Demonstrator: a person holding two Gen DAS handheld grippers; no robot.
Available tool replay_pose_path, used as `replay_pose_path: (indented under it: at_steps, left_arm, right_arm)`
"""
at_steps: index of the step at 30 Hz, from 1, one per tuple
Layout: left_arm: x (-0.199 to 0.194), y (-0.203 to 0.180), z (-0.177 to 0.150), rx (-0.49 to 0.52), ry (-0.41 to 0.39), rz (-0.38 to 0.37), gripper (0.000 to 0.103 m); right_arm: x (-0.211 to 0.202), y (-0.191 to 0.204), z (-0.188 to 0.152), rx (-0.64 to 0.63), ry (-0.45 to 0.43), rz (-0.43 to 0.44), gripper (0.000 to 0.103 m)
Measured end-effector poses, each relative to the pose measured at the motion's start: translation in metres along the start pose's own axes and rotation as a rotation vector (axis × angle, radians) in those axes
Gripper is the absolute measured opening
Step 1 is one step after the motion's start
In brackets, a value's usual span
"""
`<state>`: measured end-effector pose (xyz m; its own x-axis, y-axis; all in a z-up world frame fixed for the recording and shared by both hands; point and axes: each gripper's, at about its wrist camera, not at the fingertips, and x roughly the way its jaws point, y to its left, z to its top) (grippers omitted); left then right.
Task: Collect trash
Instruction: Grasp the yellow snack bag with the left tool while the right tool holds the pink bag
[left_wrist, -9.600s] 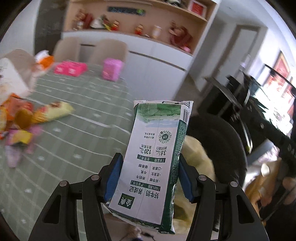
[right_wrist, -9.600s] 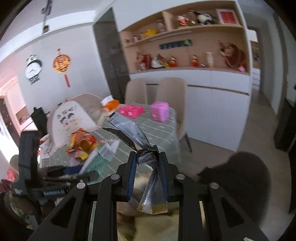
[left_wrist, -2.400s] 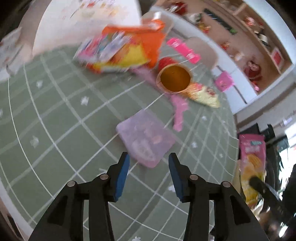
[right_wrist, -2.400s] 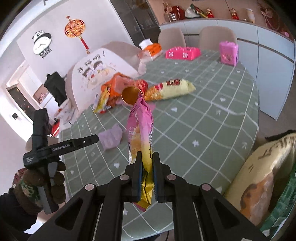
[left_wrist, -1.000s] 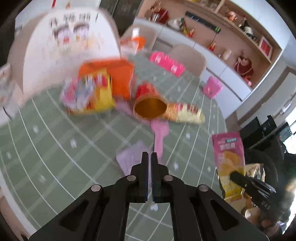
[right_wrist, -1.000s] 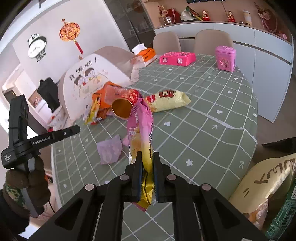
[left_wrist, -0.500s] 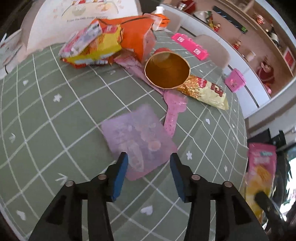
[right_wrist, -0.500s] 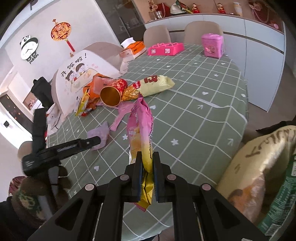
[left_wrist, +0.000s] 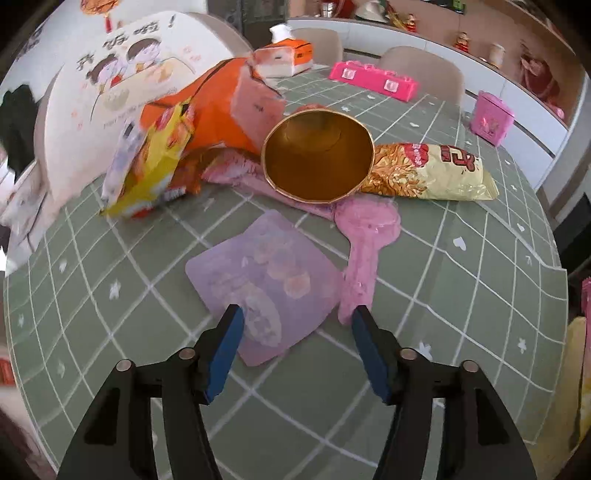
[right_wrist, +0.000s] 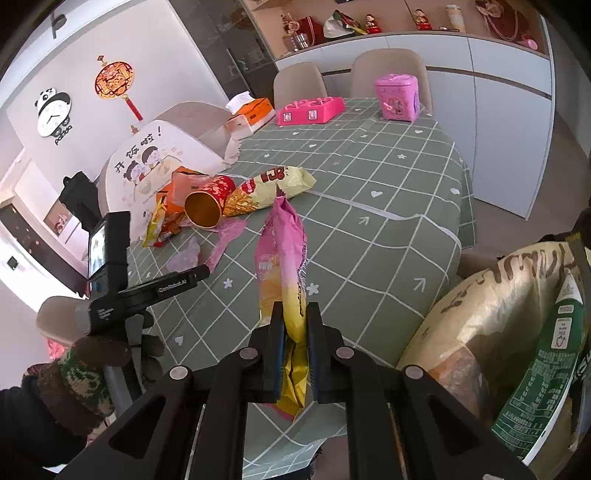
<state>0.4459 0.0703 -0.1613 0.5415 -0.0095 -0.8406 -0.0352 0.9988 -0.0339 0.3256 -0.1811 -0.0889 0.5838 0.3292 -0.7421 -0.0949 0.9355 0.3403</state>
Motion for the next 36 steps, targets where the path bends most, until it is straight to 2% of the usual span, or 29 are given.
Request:
replay_pose_path:
  at_steps: [3,6,7,9,10,11,14,21,25,28,31,32,34,36]
  left_arm:
    - [0.007,0.008,0.012,0.010,0.016,-0.006,0.065]
    - [0.011,0.017,0.022,0.043,0.011,-0.024,0.054]
    - [0.012,0.021,0.025,0.064,0.007,-0.037,0.042]
    - [0.013,0.033,0.032,0.078,0.006,-0.066,0.033]
    - [0.014,0.039,0.035,0.077,0.012,-0.071,0.000]
    - [0.015,0.045,0.038,0.072,0.027,-0.063,0.001]
    - [0.010,0.069,0.043,0.019,0.051,-0.109,0.000]
    - [-0.049,0.092,0.054,-0.021,-0.037,-0.220,0.000]
    - [-0.078,0.092,0.060,-0.006,-0.102,-0.220,0.000]
    - [-0.074,0.103,0.058,-0.021,-0.085,-0.228,0.001]
    - [-0.061,0.109,0.043,0.007,-0.069,-0.270,0.008]
    - [-0.056,0.108,0.035,0.058,-0.065,-0.276,0.017]
    - [-0.049,0.107,0.024,0.150,-0.065,-0.261,0.029]
    - [-0.045,0.109,0.019,0.189,-0.063,-0.234,0.029]
  right_arm:
    - [0.004,-0.002,-0.002,0.008,0.010,-0.005,0.011]
    - [0.008,-0.003,-0.002,0.017,0.017,-0.009,0.011]
    - [0.009,-0.002,-0.002,0.019,0.018,-0.009,0.011]
    - [0.011,0.000,-0.001,0.020,0.018,-0.014,0.011]
    - [0.012,0.002,0.001,0.020,0.016,-0.014,0.011]
    - [0.013,0.004,0.002,0.021,0.013,-0.015,0.011]
    - [0.013,0.011,0.009,0.020,-0.002,-0.015,0.011]
    - [0.003,0.041,0.033,-0.017,-0.065,0.015,0.011]
    - [-0.005,0.051,0.044,-0.040,-0.096,0.021,0.011]
    - [-0.008,0.051,0.045,-0.041,-0.103,0.045,0.011]
    - [-0.005,0.053,0.040,-0.048,-0.087,0.056,0.011]
    - [-0.003,0.054,0.038,-0.047,-0.078,0.059,0.011]
    - [0.001,0.055,0.032,-0.052,-0.062,0.059,0.011]
    - [0.006,0.058,0.027,-0.063,-0.042,0.058,0.011]
